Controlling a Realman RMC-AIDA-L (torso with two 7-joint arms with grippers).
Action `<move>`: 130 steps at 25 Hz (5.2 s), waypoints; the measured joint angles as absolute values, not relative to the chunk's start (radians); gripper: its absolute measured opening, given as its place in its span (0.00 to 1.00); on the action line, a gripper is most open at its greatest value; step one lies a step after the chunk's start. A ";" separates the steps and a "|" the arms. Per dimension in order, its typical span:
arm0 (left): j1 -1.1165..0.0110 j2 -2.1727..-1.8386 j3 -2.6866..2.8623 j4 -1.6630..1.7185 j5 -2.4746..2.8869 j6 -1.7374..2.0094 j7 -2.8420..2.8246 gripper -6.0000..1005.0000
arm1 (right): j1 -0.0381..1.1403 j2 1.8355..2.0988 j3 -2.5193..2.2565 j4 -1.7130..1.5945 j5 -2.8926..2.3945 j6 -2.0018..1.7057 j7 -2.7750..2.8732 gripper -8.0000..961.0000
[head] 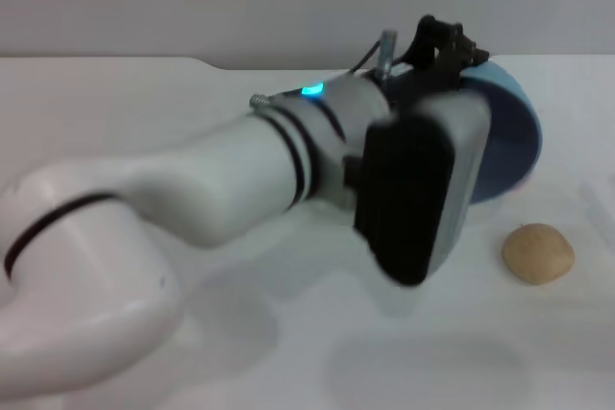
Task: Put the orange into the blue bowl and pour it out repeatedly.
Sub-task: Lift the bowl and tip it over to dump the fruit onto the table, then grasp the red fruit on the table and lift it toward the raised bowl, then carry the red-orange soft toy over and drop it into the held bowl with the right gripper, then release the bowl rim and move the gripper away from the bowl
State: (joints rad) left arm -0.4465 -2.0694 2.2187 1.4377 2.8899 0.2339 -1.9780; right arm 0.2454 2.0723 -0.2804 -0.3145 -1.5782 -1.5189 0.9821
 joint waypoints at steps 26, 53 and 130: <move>-0.377 -2.068 1.973 1.361 2.419 0.170 -2.019 0.00 | 0.276 2.065 -0.265 -0.300 -1.582 -1.501 1.023 0.54; -0.635 -2.061 1.425 1.071 2.333 0.979 -2.399 0.00 | 0.575 2.063 -0.737 -0.583 -2.256 -1.456 1.797 0.53; -0.659 -2.069 1.717 1.053 2.228 1.045 -2.451 0.01 | 0.525 2.058 -0.643 -0.836 -1.949 -1.681 1.823 0.50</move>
State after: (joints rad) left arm -0.6586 -2.0688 1.7175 1.0533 2.2279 1.0447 -2.4507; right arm 0.5254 2.0578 -0.6430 -0.8361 -1.9490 -1.6814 1.8227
